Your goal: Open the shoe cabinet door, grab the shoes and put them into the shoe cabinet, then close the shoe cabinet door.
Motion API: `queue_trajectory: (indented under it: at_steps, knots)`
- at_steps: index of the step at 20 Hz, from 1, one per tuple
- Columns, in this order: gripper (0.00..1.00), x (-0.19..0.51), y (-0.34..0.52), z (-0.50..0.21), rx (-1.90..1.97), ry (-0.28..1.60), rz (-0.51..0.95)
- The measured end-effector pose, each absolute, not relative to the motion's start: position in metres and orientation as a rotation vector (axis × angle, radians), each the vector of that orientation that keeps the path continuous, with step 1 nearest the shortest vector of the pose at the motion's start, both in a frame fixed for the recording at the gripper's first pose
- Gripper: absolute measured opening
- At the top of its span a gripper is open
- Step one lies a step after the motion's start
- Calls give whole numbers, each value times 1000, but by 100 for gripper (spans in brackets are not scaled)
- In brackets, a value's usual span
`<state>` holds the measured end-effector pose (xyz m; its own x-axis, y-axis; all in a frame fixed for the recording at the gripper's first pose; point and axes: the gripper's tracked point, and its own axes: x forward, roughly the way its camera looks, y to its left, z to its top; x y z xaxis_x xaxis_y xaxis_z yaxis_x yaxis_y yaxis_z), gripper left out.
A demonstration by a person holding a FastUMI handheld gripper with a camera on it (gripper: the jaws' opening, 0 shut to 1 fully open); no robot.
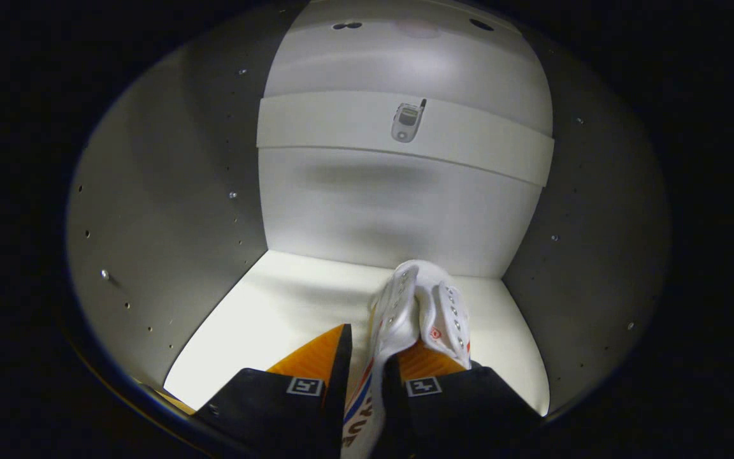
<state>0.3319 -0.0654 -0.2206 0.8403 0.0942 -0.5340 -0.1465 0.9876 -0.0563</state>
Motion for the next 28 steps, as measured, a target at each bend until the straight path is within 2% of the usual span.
queue_trajectory:
  at_steps: [2, 3, 4, 7, 12, 17, 28]
  knots:
    - [37, 325, -62, -216, -83, 555, 122]
    - [47, 321, -63, -211, -76, 544, 122]
    - [52, 317, -63, -205, -72, 532, 119]
    - [83, 302, -70, -195, -71, 519, 90]
    - [98, 267, -80, -162, -21, 459, 61]
    - [99, 202, -82, -111, -4, 374, 43]
    - [98, 2, -90, -11, 65, 206, 20]
